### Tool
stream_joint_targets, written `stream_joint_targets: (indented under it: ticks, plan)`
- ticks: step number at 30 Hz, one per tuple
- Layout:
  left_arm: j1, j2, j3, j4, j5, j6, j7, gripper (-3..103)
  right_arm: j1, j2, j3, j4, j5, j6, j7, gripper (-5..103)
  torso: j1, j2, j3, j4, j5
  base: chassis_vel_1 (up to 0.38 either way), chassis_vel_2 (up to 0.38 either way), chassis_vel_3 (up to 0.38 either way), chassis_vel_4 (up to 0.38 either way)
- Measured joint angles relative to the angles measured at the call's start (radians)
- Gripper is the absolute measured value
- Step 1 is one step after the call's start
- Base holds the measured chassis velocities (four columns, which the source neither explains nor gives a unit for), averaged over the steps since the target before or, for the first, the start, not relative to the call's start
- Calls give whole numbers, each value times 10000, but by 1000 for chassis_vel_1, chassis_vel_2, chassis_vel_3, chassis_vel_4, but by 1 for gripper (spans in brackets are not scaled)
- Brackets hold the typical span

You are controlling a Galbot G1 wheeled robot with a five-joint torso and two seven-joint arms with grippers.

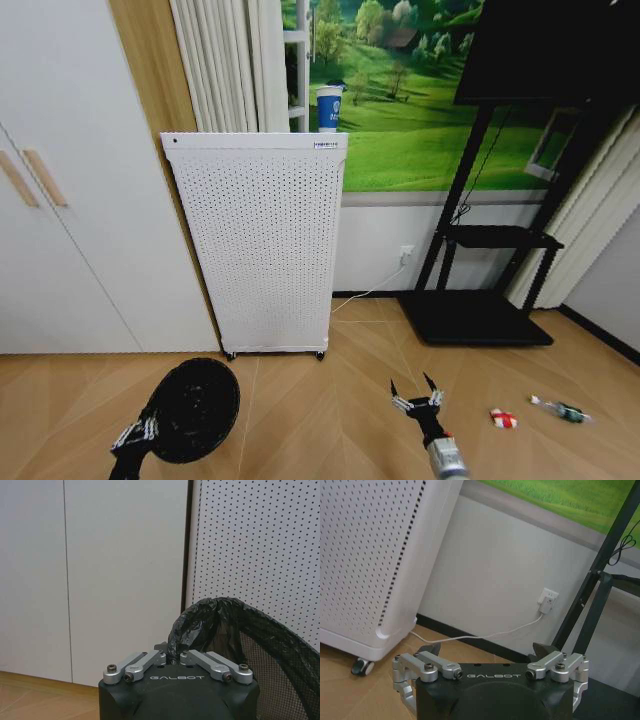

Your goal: Pick up the trash bin and place the garbage on the floor into it.

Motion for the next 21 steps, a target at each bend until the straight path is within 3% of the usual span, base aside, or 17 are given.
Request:
stream_joint_targets:
  ticks: [15, 21]
  plan:
    - [-589, -63, 156, 16, 35, 245, -289, 6, 1039, -1035, 259, -2568, -389, -132, -756, 100, 0, -1, 0, 0, 1, 0, 0, 0, 0]
    - [-821, -89, 285, -10, 142, 295, -334, 6, 1570, -1437, 224, -3834, -1444, -164, -1287, 100, 0, 0, -2, 0, 0, 0, 0, 0, 0]
